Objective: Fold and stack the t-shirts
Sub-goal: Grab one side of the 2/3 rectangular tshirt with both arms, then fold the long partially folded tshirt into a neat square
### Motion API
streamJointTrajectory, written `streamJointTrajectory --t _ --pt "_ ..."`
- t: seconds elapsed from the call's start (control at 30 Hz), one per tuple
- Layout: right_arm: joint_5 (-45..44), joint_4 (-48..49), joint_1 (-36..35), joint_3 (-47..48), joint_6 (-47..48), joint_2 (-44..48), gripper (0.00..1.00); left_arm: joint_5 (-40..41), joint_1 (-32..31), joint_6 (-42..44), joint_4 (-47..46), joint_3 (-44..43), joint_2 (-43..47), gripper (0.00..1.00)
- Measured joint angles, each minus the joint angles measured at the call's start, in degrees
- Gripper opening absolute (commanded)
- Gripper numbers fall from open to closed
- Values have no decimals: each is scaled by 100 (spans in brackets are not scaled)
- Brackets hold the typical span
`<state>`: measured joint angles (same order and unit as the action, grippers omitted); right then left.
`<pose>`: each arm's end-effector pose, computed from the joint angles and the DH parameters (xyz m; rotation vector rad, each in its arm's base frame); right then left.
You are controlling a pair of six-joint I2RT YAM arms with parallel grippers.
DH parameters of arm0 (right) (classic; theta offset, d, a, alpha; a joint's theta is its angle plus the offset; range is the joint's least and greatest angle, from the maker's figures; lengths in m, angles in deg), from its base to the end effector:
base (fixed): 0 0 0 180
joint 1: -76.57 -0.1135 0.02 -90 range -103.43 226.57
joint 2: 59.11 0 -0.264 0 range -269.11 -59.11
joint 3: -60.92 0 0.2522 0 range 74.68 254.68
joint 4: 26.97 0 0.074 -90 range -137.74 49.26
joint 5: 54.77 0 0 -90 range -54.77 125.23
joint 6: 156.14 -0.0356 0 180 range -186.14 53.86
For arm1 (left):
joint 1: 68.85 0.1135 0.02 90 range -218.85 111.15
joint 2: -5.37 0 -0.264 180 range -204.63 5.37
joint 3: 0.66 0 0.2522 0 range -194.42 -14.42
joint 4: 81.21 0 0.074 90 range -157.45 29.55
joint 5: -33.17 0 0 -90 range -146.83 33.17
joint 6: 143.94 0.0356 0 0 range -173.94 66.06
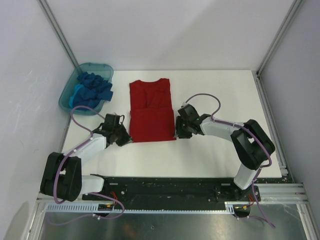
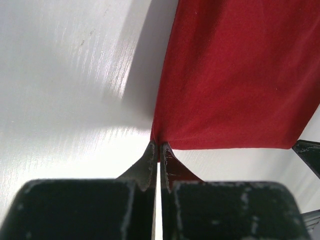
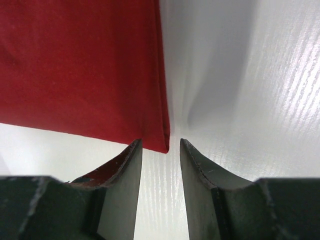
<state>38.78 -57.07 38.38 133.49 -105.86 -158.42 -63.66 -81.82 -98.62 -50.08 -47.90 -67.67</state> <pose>0.2720 0.2168 0.1689 0.0110 2.6734 0.5648 0.2229 -0.0557 0.1646 -0.6775 2.5569 -0.5168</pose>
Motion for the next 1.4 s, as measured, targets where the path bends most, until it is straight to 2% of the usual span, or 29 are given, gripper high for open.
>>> streamJointTrajectory --t 0.47,0.5,0.67,0.73,1.0,1.4 --pt "-98 118 -173 -31 -181 -173 34 2 0 17 -2 20 -2 0" --pt "-111 122 -177 -31 -188 -175 32 2 0 17 -2 24 -2 0" --pt "-157 127 -181 -31 -232 -210 7 2 0 17 -2 50 -4 0" --pt "-162 125 -181 -31 -221 -214 2 2 0 20 -4 61 -4 0" --pt "-201 -48 -219 -70 -210 46 0 -149 0 116 26 138 74 0" --pt "-487 -662 -688 -551 -201 1681 0 -654 -2 120 769 306 1878 0"
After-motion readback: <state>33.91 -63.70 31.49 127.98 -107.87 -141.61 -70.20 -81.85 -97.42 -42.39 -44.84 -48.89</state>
